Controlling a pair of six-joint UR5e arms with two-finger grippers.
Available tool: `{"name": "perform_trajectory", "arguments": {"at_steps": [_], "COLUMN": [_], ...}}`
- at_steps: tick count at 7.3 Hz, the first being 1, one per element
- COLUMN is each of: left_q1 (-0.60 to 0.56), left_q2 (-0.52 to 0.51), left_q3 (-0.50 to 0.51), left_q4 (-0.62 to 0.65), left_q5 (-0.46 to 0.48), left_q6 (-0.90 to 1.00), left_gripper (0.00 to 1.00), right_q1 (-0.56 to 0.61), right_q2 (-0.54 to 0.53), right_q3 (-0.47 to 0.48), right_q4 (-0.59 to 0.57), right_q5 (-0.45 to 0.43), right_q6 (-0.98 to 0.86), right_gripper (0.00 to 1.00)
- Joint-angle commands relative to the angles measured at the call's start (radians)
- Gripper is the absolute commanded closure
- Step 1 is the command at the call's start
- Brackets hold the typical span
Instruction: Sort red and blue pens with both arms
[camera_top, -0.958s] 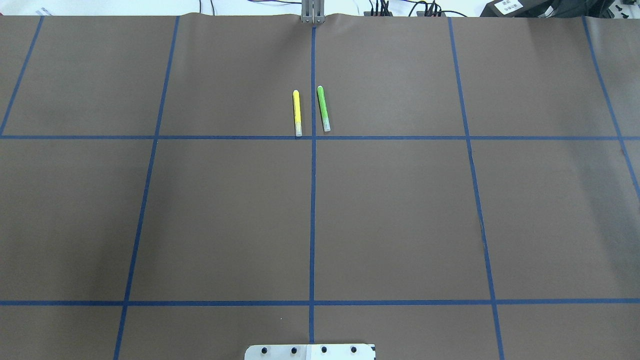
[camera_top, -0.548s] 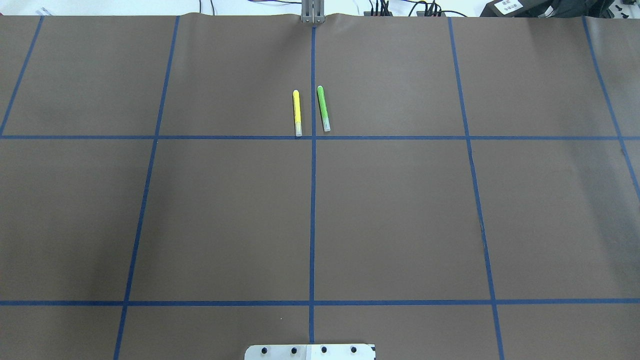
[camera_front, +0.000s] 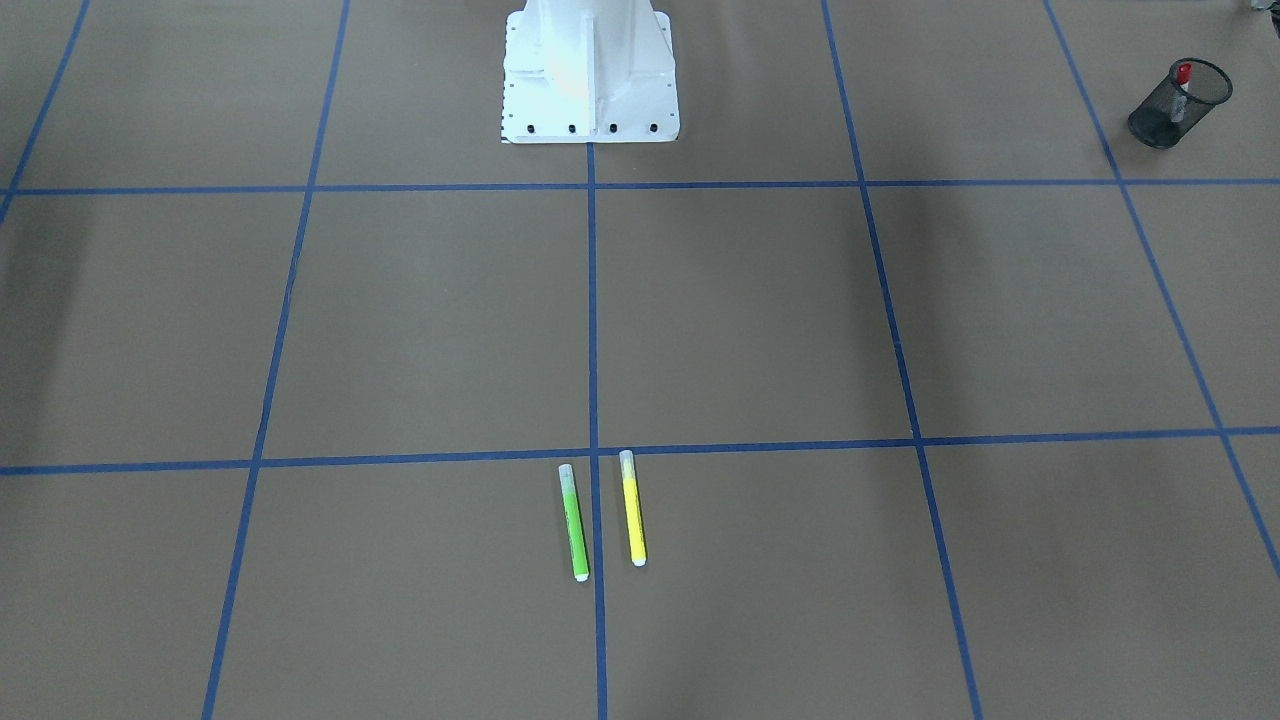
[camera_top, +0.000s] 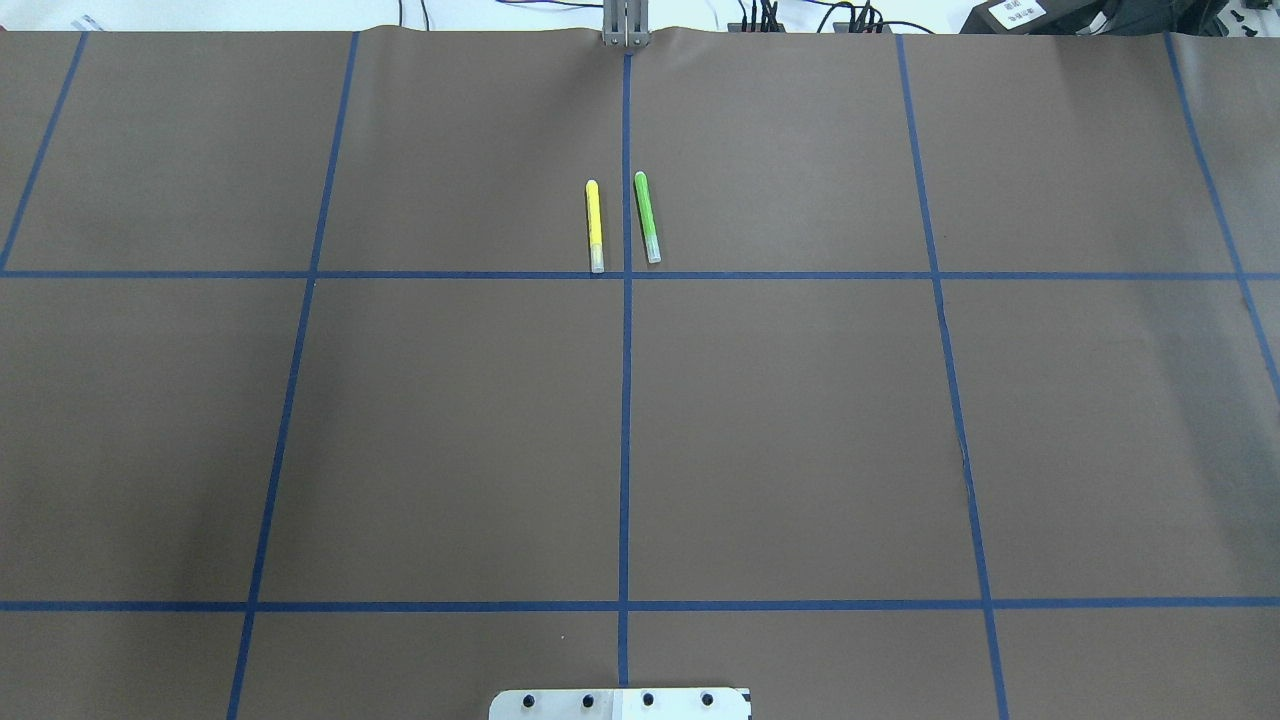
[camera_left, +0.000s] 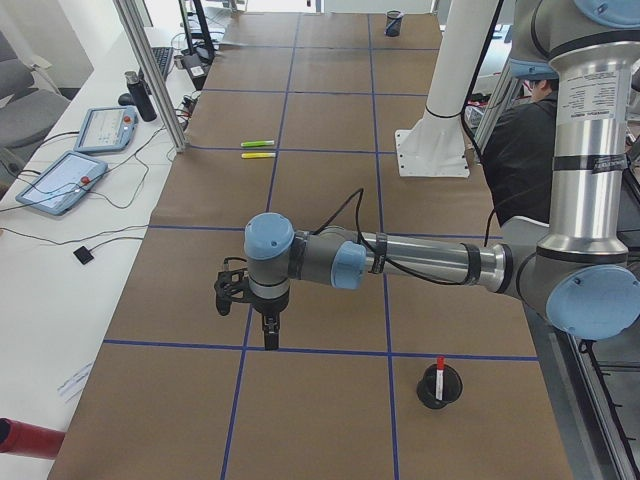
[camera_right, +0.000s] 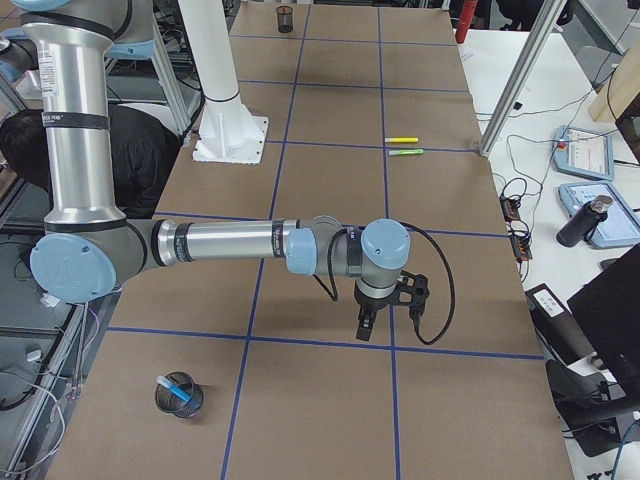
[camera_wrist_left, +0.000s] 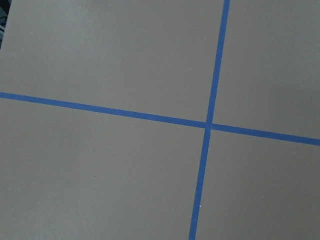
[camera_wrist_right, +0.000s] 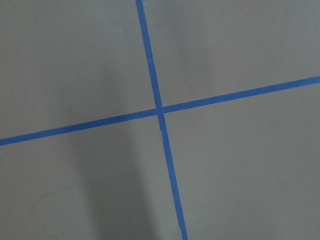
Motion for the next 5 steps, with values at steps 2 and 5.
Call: {"name": "perform_trajectory", "arguments": {"at_steps": [2,5], "left_q1": [0.001,0.001], "left_q2": [0.007,0.012], "left_q3": [0.0,0.001], "left_q4": [-0.007,-0.017], "left_q5": [-0.004,-0.004], "left_q6": [0.0,0.0], "left_gripper": [0.0,0.0], "right_q1": [0.0,0.0], "right_q2": [-0.001,-0.002], "right_q3": [0.002,0.009], "right_q4": [-0.001,0.0], "right_q5": [0.002,0.003], "right_q6": [0.003,0.006], "right_gripper": [0.0,0.0]}}
